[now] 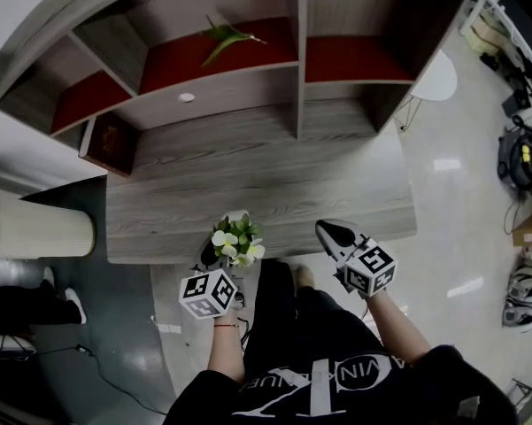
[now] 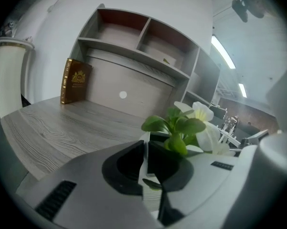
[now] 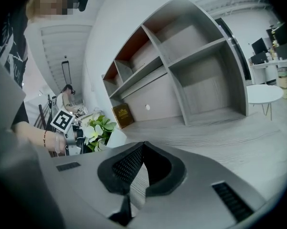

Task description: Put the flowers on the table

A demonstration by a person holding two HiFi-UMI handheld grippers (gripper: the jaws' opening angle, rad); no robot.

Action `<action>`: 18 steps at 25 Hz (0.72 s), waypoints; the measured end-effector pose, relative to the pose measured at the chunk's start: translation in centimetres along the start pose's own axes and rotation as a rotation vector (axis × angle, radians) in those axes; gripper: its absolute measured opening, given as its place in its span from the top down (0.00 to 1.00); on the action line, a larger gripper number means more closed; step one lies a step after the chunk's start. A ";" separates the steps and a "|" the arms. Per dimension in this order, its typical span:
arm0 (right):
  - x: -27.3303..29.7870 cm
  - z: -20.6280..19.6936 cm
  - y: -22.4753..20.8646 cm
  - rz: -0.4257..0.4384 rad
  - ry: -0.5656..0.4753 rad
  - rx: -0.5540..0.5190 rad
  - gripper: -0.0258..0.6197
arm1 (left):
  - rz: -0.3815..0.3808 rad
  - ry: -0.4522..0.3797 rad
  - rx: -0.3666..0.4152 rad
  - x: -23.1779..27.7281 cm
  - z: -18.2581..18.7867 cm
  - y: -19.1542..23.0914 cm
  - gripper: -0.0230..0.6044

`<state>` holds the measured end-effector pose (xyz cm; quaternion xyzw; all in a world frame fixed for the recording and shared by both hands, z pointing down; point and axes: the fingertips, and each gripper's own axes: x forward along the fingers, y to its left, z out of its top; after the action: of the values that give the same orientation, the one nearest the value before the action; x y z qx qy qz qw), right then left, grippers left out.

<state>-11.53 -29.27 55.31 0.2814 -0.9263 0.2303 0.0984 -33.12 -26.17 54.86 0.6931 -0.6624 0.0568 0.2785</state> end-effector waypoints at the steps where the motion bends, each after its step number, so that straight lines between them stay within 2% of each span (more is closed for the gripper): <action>1: 0.3 0.1 -0.2 -0.006 0.003 0.003 0.94 | -0.009 0.003 0.001 0.6 0.2 0.1 0.91; 10: 4.4 0.8 -1.6 -0.033 0.018 0.025 0.94 | -0.070 0.049 0.001 6.4 1.7 0.6 0.91; 18: 6.4 1.0 -3.0 -0.058 0.025 0.048 0.94 | -0.087 0.084 -0.079 12.1 2.2 1.6 0.91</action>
<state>-15.10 -35.01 57.60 0.3076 -0.9106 0.2532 0.1098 -33.90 -37.88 58.92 0.7067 -0.6213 0.0475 0.3352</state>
